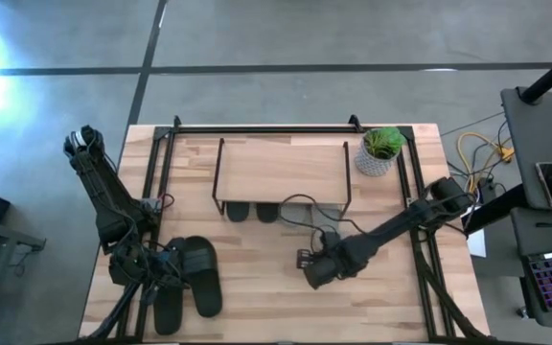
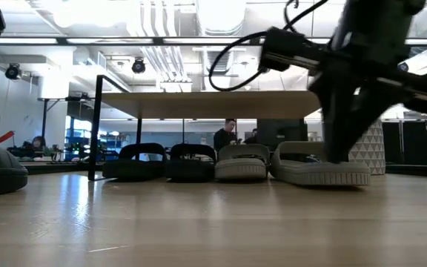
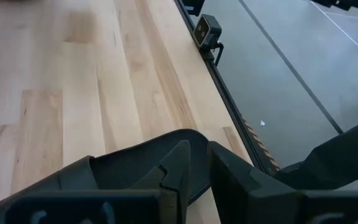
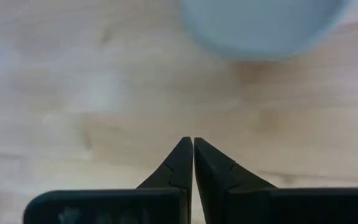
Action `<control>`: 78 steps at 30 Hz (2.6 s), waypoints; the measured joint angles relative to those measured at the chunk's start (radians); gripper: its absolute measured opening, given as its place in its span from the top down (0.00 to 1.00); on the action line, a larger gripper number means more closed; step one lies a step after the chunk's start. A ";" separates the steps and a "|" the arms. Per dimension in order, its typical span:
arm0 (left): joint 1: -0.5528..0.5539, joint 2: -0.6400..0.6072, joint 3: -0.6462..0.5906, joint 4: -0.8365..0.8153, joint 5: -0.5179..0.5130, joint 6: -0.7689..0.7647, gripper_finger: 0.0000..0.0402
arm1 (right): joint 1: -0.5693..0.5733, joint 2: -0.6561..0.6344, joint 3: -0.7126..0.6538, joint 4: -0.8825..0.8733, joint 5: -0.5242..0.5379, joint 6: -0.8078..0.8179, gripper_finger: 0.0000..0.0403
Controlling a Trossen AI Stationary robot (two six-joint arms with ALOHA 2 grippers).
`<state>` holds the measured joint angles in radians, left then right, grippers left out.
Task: Pick and place slides into the shelf
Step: Adjust the grey slides under the shelf, then put the black slide on the shelf
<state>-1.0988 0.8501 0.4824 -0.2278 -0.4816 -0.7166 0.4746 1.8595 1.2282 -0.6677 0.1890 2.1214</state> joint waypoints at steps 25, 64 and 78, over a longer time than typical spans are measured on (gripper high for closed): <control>0.000 0.000 0.000 0.000 -0.003 -0.004 0.89 | -0.017 0.006 -0.095 -0.138 0.144 0.060 0.98; 0.026 -0.001 0.005 0.128 0.043 0.020 0.90 | 0.076 0.085 0.303 0.153 0.192 -0.690 0.93; -0.082 0.215 0.442 -0.510 0.111 -0.119 0.99 | 0.057 0.542 1.130 -0.287 0.335 -1.204 0.78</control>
<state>-1.1805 1.0654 0.9245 -0.7374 -0.3704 -0.8352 0.5311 2.4019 2.3582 -0.9543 0.5245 0.9179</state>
